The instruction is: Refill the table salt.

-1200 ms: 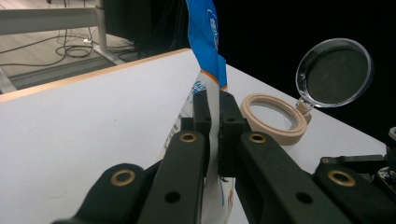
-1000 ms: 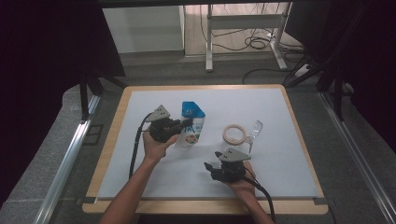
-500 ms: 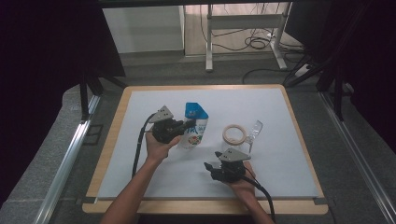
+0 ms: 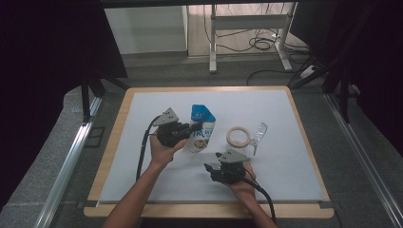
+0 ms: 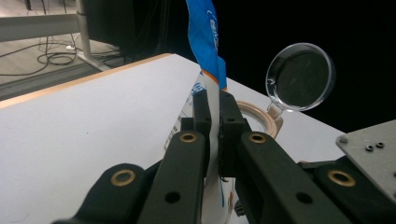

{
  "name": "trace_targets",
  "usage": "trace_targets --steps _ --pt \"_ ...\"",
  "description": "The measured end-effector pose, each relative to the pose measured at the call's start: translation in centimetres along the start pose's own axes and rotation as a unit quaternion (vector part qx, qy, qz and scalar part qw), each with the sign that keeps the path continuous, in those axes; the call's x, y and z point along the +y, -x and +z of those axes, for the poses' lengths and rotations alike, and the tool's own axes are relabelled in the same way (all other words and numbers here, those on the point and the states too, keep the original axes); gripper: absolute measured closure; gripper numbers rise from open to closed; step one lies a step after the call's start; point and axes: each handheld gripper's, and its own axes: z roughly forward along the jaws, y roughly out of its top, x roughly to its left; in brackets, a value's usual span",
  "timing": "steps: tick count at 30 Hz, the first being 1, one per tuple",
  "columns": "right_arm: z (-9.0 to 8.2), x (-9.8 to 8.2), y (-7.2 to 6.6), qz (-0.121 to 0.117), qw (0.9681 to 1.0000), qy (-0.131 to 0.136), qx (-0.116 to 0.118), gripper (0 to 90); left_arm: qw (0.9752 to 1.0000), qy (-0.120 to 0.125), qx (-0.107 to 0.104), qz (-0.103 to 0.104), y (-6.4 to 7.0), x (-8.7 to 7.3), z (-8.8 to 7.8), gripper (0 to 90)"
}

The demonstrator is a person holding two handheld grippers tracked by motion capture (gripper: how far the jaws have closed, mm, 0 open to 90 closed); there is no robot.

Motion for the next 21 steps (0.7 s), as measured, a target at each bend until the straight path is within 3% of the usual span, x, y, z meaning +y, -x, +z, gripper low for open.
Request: trace_targets --steps 11,21 --pt "1.2 0.4 -0.4 0.005 1.0 -0.006 -0.002 38.0 0.9999 0.006 -0.012 -0.005 0.7 0.3 0.0 89.8" --pt "2.1 0.9 -0.5 0.011 0.9998 -0.003 -0.018 37.2 0.9999 0.005 -0.016 -0.003 1.3 0.4 -0.2 89.8"
